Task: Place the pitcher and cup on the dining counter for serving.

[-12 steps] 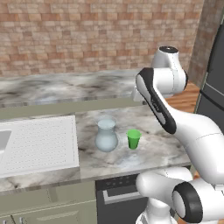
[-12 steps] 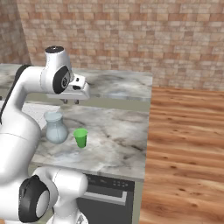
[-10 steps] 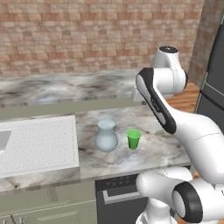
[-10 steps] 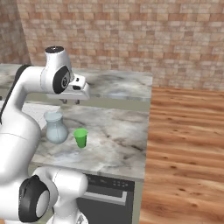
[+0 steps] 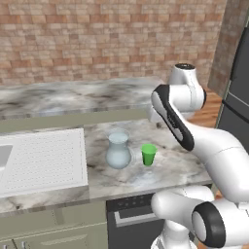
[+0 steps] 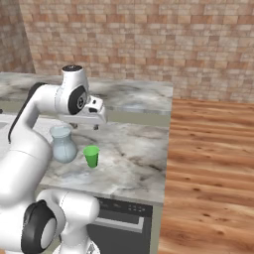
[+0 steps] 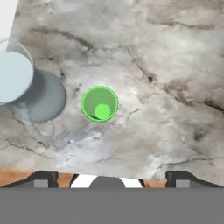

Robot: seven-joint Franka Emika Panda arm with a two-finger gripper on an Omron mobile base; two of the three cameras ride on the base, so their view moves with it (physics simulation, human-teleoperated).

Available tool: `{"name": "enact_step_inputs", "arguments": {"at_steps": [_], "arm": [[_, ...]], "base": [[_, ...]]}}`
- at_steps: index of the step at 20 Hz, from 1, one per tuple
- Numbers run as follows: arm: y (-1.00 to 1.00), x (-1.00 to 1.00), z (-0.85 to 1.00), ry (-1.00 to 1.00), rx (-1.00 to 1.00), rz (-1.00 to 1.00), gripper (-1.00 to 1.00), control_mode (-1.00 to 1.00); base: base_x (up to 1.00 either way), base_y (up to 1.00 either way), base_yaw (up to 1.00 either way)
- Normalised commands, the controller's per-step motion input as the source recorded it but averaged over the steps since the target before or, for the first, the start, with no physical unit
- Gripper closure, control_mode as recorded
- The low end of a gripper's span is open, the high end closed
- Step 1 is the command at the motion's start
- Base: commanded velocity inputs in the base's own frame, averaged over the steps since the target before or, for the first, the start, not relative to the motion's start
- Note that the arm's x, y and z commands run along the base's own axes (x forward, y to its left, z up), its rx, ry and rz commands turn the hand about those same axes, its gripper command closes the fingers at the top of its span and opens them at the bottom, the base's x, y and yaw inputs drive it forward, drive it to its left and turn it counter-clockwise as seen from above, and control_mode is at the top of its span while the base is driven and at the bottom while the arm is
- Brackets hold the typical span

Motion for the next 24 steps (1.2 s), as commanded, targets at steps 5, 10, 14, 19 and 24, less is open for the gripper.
{"name": "enact_step_inputs", "arguments": {"at_steps": [5, 10, 14, 19, 24], "arm": [[-0.33, 0.1, -0.7, 0.2, 0.04, 0.0, -1.0, -1.0], [-0.1, 0.24, -0.58, 0.12, 0.07, 0.0, -1.0, -1.0], [0.0, 0.37, -0.39, 0.04, 0.02, 0.0, -1.0, -1.0], [0.01, 0.36, -0.27, 0.02, 0.0, 0.0, -1.0, -1.0], [0.0, 0.23, -0.36, 0.0, 0.0, 0.0, -1.0, -1.0]], "base": [[0.0, 0.0, 0.0], [0.0, 0.0, 0.0], [0.0, 0.0, 0.0], [0.0, 0.0, 0.0], [0.0, 0.0, 0.0]]}}
